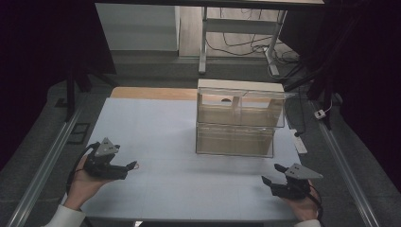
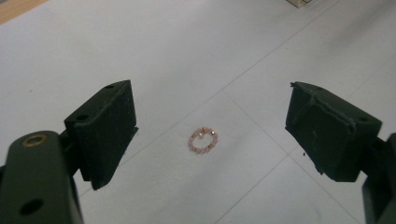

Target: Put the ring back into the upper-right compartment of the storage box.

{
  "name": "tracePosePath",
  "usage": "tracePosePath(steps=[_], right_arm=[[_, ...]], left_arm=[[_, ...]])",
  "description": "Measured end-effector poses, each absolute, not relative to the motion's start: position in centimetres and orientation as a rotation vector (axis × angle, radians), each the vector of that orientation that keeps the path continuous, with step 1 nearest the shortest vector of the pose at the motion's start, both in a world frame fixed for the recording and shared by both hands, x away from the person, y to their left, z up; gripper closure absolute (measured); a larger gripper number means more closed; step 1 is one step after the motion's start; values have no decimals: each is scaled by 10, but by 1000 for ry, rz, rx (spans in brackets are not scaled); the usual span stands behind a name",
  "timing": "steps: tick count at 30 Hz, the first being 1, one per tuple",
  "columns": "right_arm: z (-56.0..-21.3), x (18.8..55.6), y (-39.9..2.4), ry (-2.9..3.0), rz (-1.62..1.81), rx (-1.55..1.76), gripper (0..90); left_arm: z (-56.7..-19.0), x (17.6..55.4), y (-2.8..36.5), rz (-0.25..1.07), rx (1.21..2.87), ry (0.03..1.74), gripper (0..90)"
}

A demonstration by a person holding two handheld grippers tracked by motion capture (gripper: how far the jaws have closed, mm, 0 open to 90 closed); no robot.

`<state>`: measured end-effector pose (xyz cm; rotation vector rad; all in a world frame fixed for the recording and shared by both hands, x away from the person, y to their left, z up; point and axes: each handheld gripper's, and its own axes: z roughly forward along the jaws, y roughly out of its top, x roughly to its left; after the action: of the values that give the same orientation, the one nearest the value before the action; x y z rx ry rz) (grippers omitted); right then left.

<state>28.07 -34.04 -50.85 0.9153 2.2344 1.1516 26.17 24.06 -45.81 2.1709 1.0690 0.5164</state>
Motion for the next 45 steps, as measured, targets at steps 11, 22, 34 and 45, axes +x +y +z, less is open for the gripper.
tracePosePath(steps=[11, 22, 34, 45], right_arm=[[-510, 280, -343, 2236, 1135, 928, 293], [-512, 281, -342, 2248, 1122, 924, 296], [-512, 281, -341, 2253, 1115, 916, 299], [-513, 281, -341, 2261, 1099, 917, 300]], left_arm=[[-452, 284, 233, 484, 2240, 1052, 167], [-457, 301, 234, 447, 2266, 1078, 174], [-470, 325, 238, 394, 2304, 1141, 183], [-481, 332, 237, 366, 2367, 1164, 182]])
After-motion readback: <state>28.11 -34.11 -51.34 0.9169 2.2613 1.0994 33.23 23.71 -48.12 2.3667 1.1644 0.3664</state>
